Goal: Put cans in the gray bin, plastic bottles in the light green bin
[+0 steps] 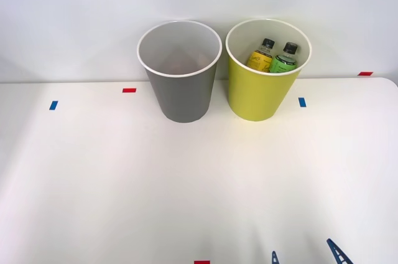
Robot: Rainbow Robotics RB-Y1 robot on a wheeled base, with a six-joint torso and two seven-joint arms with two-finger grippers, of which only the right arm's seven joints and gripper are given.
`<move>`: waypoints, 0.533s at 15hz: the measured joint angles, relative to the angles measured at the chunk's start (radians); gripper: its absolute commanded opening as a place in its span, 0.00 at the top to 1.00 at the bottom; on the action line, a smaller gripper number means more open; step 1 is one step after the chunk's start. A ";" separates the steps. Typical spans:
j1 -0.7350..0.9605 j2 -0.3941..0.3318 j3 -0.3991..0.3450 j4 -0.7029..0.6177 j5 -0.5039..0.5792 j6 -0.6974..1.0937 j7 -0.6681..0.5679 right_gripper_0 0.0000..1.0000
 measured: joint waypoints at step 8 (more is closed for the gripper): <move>0.000 0.000 0.000 0.000 0.000 0.000 0.000 0.00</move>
